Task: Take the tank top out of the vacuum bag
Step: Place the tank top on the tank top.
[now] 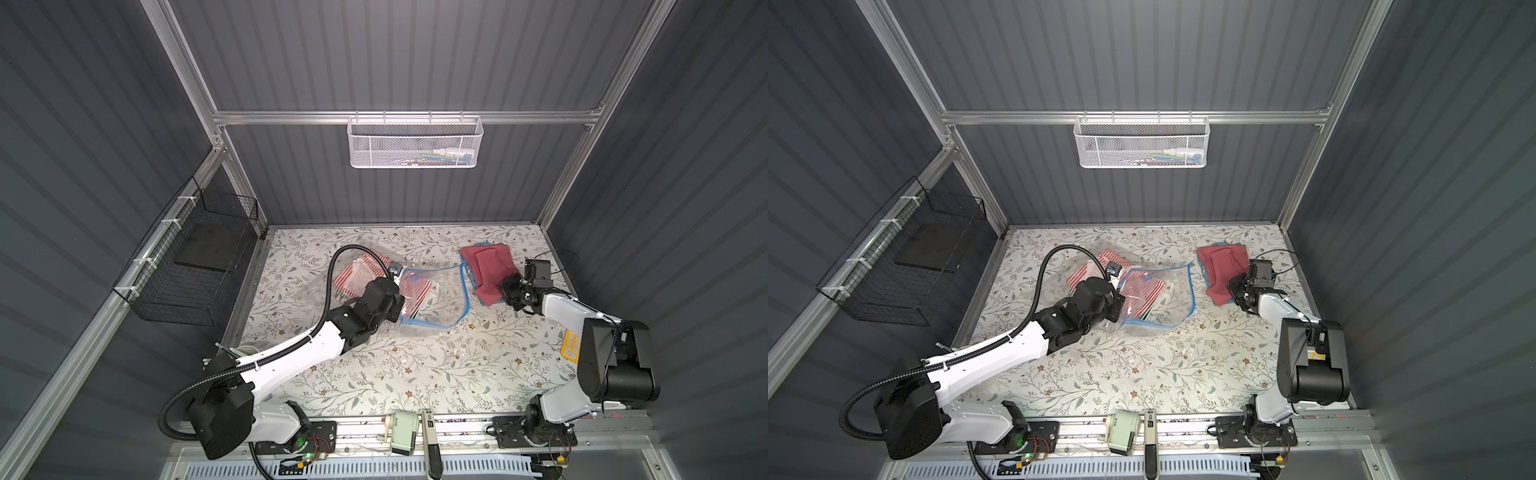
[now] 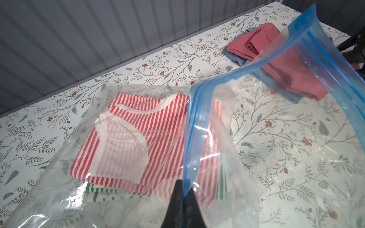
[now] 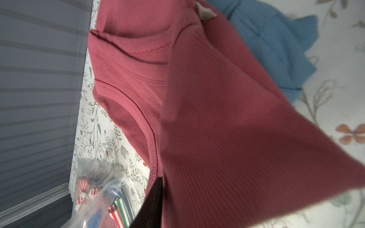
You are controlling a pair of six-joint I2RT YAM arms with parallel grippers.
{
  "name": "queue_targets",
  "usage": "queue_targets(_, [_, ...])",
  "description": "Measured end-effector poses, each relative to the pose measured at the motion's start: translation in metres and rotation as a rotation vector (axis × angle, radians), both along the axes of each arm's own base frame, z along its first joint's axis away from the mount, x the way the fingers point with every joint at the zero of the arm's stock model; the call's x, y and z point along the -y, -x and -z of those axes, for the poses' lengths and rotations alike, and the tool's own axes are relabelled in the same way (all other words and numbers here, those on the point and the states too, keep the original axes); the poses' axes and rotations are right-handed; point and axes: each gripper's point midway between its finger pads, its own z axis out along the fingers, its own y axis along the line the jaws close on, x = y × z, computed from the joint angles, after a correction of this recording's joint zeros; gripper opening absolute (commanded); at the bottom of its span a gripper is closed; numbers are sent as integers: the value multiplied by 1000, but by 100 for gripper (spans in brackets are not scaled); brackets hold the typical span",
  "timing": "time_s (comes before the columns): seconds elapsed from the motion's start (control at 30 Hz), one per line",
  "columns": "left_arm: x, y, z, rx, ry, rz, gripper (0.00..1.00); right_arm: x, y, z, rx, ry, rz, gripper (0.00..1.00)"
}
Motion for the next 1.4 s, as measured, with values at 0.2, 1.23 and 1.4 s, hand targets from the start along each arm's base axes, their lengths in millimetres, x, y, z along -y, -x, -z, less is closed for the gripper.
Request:
queue_targets(0.2, [2,0,-3,-2,7,9,0,10,21,2,-6,-8,21,58])
queue_targets(1.23, [11,1,-8,-16,10,45,0,70,35,43,-25,-191,178,4])
queue_targets(1.4, [10,1,-8,-15,10,45,0,83,21,24,0,-124,153,0])
